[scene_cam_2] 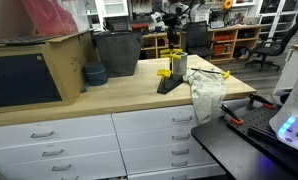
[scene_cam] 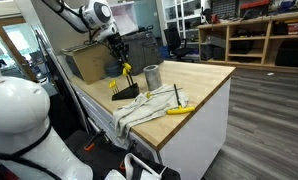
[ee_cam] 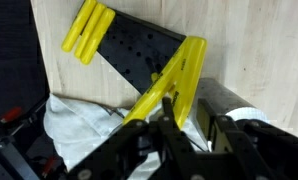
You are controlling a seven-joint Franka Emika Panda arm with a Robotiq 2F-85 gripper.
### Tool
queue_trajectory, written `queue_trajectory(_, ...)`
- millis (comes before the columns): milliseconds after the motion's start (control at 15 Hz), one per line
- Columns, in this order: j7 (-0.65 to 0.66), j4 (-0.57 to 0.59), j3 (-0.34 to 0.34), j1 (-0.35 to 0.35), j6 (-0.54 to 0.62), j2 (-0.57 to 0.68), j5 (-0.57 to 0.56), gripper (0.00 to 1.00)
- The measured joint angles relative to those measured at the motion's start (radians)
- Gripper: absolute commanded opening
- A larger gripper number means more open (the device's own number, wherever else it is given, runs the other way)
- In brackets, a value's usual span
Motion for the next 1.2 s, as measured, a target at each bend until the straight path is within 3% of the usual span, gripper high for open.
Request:
queue_trajectory(333, -0.024, 0.0, 0.016, 0.001, 0.001, 0.012, -0.04, 0.99)
queue_trajectory(600, -0.044, 0.003, 0.026, 0.001, 0.004, 0.03, -0.04, 1.0)
queue_trajectory(667, -0.046, 0.005, 0.026, 0.001, 0.004, 0.035, -0.039, 0.93)
queue_trajectory(733, -0.046, 0.007, 0.026, 0.0, 0.005, 0.04, -0.039, 0.74)
queue_trajectory(1200, -0.046, 0.041, 0.024, -0.001, 0.014, 0.08, -0.028, 0.2)
